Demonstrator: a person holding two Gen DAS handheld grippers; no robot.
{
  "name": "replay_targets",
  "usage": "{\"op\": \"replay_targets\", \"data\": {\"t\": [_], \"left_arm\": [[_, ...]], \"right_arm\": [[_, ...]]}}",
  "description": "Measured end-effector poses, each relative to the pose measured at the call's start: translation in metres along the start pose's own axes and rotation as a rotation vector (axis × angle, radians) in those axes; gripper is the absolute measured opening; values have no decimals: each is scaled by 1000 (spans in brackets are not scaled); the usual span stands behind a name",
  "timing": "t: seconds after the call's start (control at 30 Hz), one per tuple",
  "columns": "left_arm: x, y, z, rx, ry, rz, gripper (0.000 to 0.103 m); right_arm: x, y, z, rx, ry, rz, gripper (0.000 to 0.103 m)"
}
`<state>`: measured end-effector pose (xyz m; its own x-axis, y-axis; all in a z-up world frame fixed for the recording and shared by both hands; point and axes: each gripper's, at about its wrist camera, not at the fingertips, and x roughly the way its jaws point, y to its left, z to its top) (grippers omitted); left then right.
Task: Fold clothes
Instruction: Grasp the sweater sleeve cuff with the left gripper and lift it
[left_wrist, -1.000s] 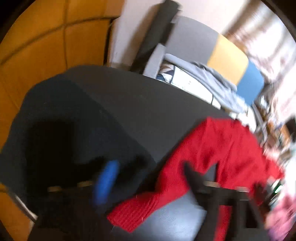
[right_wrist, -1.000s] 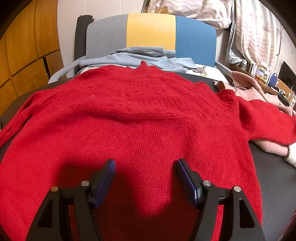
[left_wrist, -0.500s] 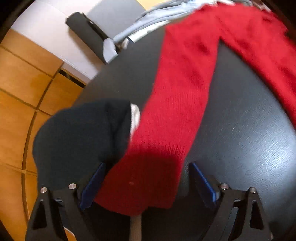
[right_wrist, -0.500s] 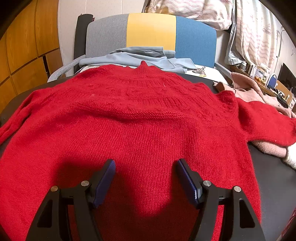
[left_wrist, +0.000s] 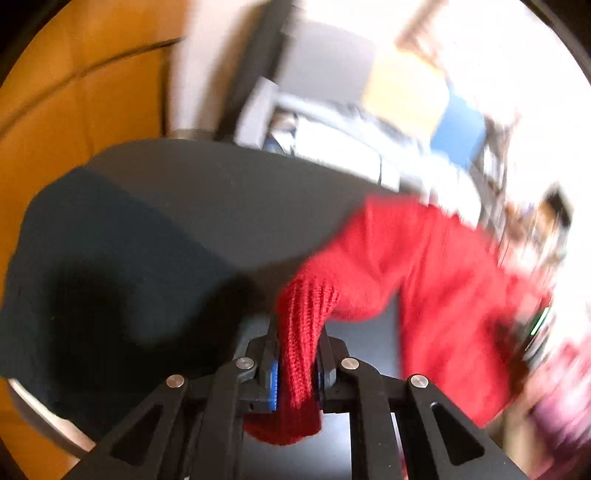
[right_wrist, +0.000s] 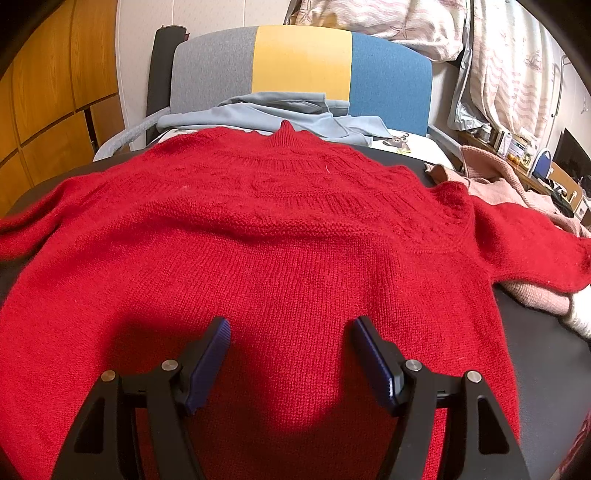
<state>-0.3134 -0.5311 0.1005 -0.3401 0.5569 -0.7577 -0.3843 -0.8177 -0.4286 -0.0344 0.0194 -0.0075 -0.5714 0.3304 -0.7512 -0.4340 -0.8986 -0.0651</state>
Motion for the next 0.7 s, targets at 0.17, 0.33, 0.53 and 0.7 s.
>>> {"op": "replay_targets", "data": {"t": [0.17,0.33,0.53,0.7], "left_arm": [[13,67,19,-261,84,36,14],[35,102,7,-397,136,9,15],[21,137,16,-578,97,-141,40],[-12,175,12,-783,-53,-215,72]], "right_arm": [[0,0,0,-2,1,-4,71],[0,-1,0,-2,1,-7,71],[0,-1,1,-6,2,-8,71],[1,-1,2,-11,5,-12,71]]}}
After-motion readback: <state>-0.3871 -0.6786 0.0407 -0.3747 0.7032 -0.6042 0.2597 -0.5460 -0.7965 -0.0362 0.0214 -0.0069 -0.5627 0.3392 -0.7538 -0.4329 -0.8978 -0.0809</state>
